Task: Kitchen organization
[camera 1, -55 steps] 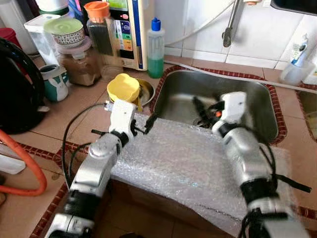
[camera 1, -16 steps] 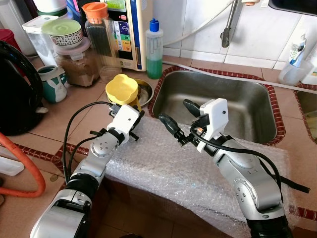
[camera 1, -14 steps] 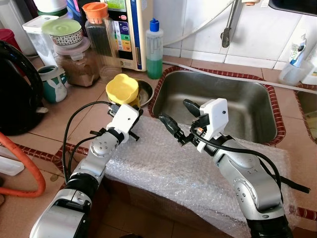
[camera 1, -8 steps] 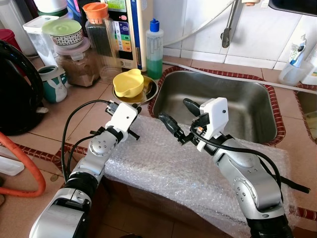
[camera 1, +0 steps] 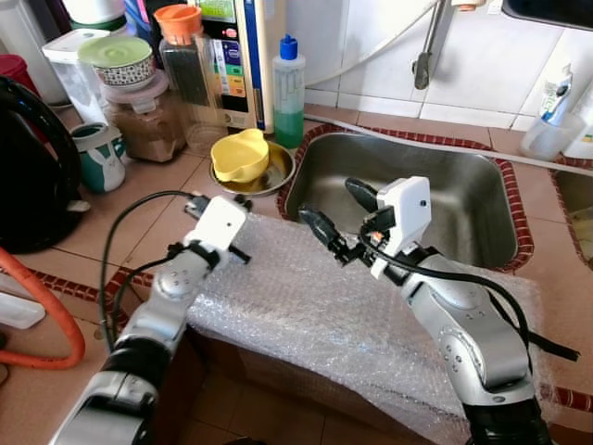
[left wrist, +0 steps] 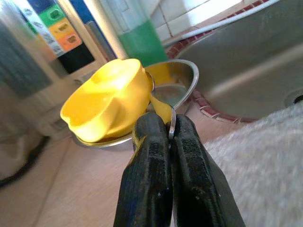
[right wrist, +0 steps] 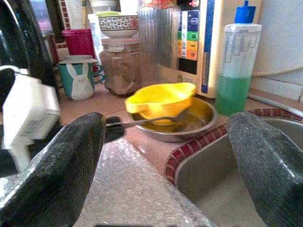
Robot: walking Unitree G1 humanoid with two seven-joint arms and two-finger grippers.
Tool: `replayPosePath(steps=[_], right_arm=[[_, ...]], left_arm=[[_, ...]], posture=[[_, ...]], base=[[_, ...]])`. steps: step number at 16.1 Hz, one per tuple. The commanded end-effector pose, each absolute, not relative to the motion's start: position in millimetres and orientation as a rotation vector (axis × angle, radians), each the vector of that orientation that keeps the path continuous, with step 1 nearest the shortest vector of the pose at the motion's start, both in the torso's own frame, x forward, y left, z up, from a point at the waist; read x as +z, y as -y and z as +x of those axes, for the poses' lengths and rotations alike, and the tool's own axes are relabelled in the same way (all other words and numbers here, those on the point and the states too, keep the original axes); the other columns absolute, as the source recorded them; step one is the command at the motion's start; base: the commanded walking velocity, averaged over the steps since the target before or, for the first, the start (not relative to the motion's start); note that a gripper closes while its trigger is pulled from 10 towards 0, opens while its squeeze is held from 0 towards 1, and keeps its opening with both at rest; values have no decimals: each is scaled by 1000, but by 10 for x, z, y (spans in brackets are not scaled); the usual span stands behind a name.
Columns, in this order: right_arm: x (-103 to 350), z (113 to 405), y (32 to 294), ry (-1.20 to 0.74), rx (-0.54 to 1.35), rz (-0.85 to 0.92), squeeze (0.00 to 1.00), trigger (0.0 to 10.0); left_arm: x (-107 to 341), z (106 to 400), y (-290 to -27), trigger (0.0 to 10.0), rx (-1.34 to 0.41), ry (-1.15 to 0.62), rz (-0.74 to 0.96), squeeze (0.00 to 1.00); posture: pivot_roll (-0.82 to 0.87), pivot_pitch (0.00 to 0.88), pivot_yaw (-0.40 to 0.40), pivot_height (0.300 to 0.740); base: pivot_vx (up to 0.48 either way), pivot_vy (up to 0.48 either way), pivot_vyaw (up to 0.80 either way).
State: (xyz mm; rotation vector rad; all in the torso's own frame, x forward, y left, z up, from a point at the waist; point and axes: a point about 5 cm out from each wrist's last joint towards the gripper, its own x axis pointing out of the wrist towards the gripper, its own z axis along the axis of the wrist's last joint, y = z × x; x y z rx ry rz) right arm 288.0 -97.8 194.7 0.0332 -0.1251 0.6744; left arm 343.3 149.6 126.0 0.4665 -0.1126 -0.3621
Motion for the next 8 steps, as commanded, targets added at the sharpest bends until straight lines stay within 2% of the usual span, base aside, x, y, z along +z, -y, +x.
replayPosePath(steps=[1, 4, 8], right_arm=[[1992, 2894, 989, 143, 674, 30, 1000, 10000], [1991, 2909, 991, 143, 675, 29, 1000, 10000], [1999, 2930, 987, 145, 669, 35, 1000, 10000]], left_arm=[[1341, 3414, -1555, 0, -337, 141, 487, 0], [1457, 3300, -1504, 0, -344, 209, 502, 0], [1476, 3211, -1296, 0, -426, 223, 466, 0]], posture=[[-62, 24, 48, 740], [-54, 21, 42, 740], [-54, 18, 44, 740]], base=[[0, 0, 0], [0, 0, 0], [0, 0, 0]])
